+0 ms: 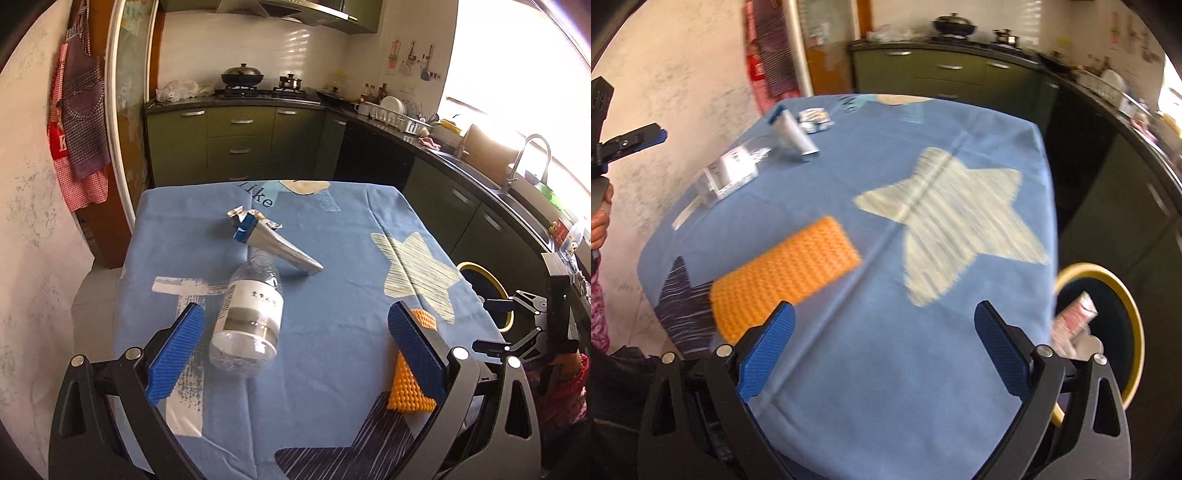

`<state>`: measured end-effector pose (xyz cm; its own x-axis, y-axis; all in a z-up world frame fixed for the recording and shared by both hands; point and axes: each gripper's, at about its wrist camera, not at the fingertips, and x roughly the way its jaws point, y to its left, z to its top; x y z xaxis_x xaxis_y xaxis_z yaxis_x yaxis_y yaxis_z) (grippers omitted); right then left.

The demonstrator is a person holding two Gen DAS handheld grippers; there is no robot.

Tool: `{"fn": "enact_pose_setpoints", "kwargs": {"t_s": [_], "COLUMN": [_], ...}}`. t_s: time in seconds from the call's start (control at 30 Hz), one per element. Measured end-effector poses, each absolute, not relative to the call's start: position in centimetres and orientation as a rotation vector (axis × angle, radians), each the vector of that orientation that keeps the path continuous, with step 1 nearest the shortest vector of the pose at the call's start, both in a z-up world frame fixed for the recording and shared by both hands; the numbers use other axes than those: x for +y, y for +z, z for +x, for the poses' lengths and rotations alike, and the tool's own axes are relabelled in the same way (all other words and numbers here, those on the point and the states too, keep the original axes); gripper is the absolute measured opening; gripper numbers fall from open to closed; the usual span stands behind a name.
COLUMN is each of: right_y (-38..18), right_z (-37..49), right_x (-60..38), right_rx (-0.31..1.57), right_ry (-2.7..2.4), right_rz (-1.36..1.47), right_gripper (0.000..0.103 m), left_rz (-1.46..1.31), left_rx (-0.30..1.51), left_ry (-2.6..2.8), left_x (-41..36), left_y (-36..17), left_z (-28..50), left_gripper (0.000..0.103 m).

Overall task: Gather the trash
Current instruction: 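Grasp the orange foam net sleeve with the right tool, then carry the orange foam sleeve over the bin and open the right tool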

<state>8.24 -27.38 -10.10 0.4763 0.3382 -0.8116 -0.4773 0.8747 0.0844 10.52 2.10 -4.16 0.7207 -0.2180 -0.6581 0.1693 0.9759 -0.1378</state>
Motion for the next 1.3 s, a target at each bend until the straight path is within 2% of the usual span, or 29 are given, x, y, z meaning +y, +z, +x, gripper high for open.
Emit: {"fn": "enact_pose_setpoints", "kwargs": {"t_s": [0.27,0.4,0.8,0.9,1.03,1.1,1.13,1.17,1.23,1.3], "right_y": [-9.7,-10.5,-13.0,-13.4,-13.7,-13.4,-13.0,-12.8,-12.5,-12.2], "right_z": [8.6,8.5,8.2,8.4,8.5,8.4,8.4,8.5,8.5,8.2], "right_x": [-21.6,-19.9,-18.6,-18.0,-17.5,-17.6,-17.8,-18.1,-18.4,-18.6], "right_rx": [0.992,1.078,1.134,1.142,1.137,1.117,1.094,1.086,1.087,1.073], "right_ry": [0.683,0.594,0.407,0.378,0.365,0.355,0.335,0.33,0.351,0.347], "right_rz": [-0.242,-0.177,-0.054,-0.049,-0.041,-0.038,-0.049,-0.043,-0.022,-0.033], "right_gripper": [0.093,0.093,0.093,0.083,0.063,0.047,0.028,0.017,0.012,0.012], "left_rz": [-0.097,-0.102,-0.066,-0.06,-0.063,-0.067,-0.071,-0.078,-0.088,-0.094], "left_rx": [0.752,0.74,0.73,0.729,0.733,0.734,0.735,0.737,0.74,0.744], "left_ry": [-0.191,-0.193,-0.273,-0.292,-0.317,-0.32,-0.32,-0.32,-0.321,-0.317], "left_x": [4.1,4.5,5.4,5.8,6.3,6.6,6.7,6.8,7.1,7.1], "left_y": [-5.0,-4.9,-5.6,-5.9,-6.3,-6.6,-6.7,-6.9,-7.1,-7.3], "left_z": [9.4,8.9,9.0,9.0,8.9,8.7,8.6,8.6,8.6,8.5], "left_gripper": [0.098,0.098,0.098,0.098,0.098,0.098,0.098,0.098,0.098,0.098]}}
